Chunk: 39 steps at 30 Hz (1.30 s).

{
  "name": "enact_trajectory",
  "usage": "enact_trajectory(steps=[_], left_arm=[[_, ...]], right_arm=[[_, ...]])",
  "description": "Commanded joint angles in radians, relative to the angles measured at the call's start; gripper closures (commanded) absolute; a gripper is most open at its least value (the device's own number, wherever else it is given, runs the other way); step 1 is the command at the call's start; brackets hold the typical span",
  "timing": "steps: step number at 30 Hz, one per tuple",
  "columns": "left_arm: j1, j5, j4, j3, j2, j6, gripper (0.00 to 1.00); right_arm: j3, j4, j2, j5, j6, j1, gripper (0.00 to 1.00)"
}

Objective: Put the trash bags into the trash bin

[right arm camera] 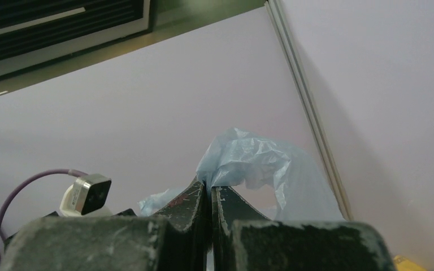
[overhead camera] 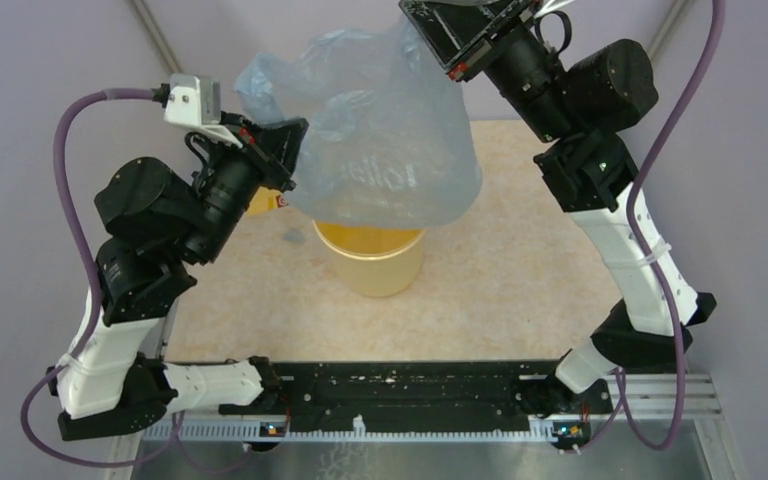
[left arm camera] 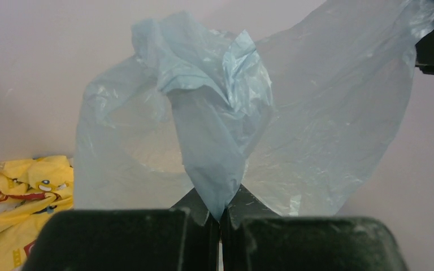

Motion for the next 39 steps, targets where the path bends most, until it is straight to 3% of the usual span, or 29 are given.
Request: enact_trajectory(steps=[1, 6, 14, 23, 30, 33, 39], left_arm=[[-0.001, -0.025, 0.028, -0.074, -0.021, -0.023, 1.00], [-0.001, -0.071, 0.053, -0.154, -0.038, -0.046, 1.00], [-0.001, -0.115, 0.032, -0.128, 0.000, -0.043, 1.00], [0.030, -0.350, 0.026, -0.265, -0.008, -0.035, 1.00], [0.250, -0.174, -0.039, -0.398, -0.043, -0.118, 1.00], [0.307, -0.132, -0.039, -0.436, -0.059, -0.121, 1.00], [0.361, -0.099, -0.040, -0.468, -0.051, -0.124, 1.00]], right_arm=[[-0.004, 0.000, -0.022, 0.025, -0.025, 0.011, 1.00], [-0.010, -0.042, -0.005, 0.050, -0.043, 0.012, 1.00], [0.014, -0.086, -0.021, 0.104, -0.107, 0.011, 1.00], [-0.004, -0.133, 0.061, -0.061, -0.002, 0.011, 1.00], [-0.042, -0.151, 0.068, -0.126, 0.029, 0.011, 0.98], [-0.056, -0.183, 0.055, -0.138, 0.021, 0.011, 0.87], [-0.070, -0.247, 0.007, -0.138, -0.015, 0.011, 0.36]])
